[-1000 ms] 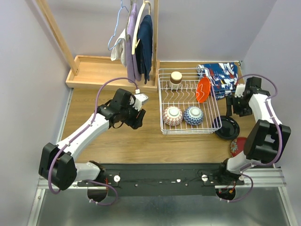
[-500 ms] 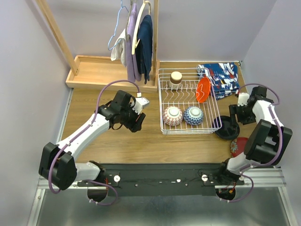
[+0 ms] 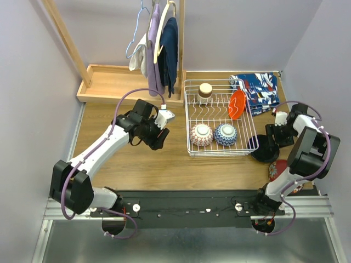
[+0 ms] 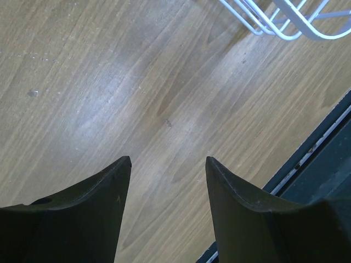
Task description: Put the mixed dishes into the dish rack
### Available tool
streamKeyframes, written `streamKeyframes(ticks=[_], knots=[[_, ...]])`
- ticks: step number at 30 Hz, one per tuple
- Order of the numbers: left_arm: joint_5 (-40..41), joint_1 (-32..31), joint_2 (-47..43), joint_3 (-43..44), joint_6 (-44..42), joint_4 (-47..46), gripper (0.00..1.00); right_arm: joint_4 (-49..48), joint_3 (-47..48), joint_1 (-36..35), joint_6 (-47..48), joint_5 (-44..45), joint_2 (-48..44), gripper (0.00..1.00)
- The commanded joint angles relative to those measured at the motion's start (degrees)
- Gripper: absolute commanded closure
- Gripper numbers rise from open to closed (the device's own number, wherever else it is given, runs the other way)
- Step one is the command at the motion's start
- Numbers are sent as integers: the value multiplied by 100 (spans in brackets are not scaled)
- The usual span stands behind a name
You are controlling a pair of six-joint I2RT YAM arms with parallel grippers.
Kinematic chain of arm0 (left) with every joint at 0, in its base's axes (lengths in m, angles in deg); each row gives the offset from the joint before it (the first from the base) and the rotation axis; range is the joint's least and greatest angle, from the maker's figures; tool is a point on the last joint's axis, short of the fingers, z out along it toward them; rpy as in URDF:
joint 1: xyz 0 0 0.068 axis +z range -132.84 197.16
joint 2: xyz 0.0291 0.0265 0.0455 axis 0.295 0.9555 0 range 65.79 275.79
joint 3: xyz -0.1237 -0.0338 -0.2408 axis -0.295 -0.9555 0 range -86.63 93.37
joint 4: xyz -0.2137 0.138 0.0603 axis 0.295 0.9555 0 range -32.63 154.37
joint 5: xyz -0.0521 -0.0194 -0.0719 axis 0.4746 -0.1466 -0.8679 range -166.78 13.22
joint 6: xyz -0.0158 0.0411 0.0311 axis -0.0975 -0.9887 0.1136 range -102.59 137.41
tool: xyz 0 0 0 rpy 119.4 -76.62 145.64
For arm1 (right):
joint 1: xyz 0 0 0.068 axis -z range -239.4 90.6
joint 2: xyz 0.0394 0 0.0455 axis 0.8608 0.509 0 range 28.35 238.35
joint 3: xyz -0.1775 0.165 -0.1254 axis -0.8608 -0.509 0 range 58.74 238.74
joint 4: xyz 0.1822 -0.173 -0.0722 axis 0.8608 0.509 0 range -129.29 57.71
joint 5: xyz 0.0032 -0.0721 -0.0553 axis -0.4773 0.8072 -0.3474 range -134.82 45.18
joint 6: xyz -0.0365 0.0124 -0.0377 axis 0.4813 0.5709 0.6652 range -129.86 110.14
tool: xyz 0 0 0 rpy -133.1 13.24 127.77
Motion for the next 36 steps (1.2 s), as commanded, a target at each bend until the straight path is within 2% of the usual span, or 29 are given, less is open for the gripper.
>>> streamKeyframes(ticks=[1, 3, 5, 6, 7, 9, 10, 12, 16, 24, 32, 36], knots=[[23, 85, 138, 182, -221, 252, 34, -341, -72, 85, 103, -134, 270, 29], [67, 94, 182, 200, -265, 269, 34, -438, -116, 120, 103, -73, 410, 33], [120, 103, 226, 226, -300, 278, 34, -544, -99, 155, 94, 67, 577, 42], [138, 111, 244, 244, -344, 287, 34, -553, -64, 172, 85, 86, 778, 49], [164, 120, 261, 253, -379, 296, 34, -553, -2, 207, 85, 86, 911, 66], [234, 129, 305, 288, -414, 313, 34, -544, 199, 339, -28, 77, 1131, 78], [252, 146, 323, 297, -458, 313, 34, -535, 287, 401, -73, 68, 1349, 89], [313, 147, 349, 314, -502, 340, 34, -517, 533, 524, -195, 51, 1474, 97], [322, 173, 349, 341, -529, 392, 34, -500, 701, 559, -179, -37, 1238, 99], [270, 173, 375, 279, -476, 305, 34, -157, 1202, 489, -284, -187, 53, 99], [155, 173, 446, 332, -371, 208, 34, -104, 921, 85, -205, 112, -740, 99], [120, 182, 420, 350, -336, 173, 34, 106, 1061, 85, -520, 7, -1073, 100]])
